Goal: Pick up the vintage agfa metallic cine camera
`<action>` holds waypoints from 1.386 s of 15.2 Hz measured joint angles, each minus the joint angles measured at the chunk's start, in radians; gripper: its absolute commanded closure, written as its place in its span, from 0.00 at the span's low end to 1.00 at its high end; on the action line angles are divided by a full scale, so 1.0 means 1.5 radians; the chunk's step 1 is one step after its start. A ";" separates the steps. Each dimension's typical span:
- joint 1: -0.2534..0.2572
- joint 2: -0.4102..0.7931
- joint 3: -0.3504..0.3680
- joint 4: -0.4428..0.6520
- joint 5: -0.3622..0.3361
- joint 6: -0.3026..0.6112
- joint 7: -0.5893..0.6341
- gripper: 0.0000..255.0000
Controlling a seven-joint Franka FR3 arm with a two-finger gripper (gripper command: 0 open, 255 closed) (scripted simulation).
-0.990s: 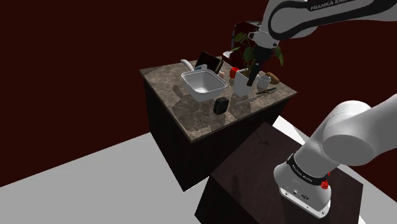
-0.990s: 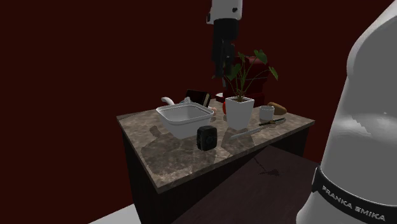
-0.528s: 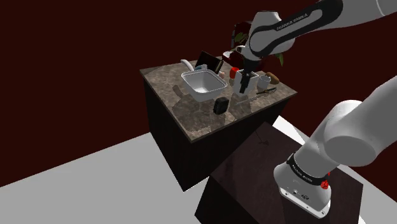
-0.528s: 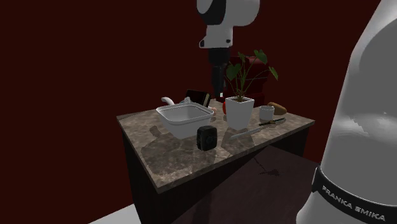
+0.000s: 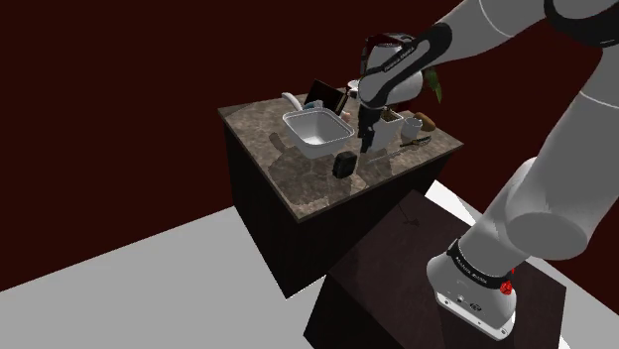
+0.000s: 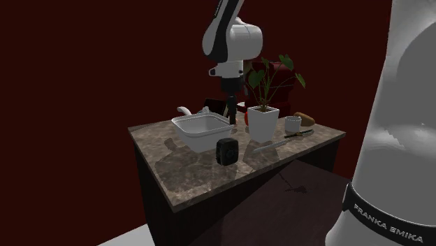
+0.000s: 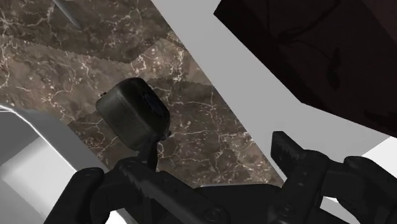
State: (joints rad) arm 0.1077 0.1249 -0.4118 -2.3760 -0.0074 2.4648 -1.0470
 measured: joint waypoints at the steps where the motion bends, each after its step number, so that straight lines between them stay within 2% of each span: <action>1: -0.006 0.035 0.004 0.019 0.015 0.016 -0.029 0.00; 6: -0.040 0.178 0.043 0.103 0.060 0.076 -0.142 0.00; 11: -0.071 0.297 0.081 0.202 0.068 0.103 -0.212 0.00; 19: -0.083 0.349 0.100 0.222 0.082 0.141 -0.220 0.00; 20: -0.085 0.348 0.101 0.218 0.083 0.147 -0.222 1.00; 21: -0.088 0.345 0.101 0.221 0.084 0.156 -0.225 1.00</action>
State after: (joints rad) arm -0.0245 0.6428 -0.2604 -2.0452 0.1190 2.6990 -1.3844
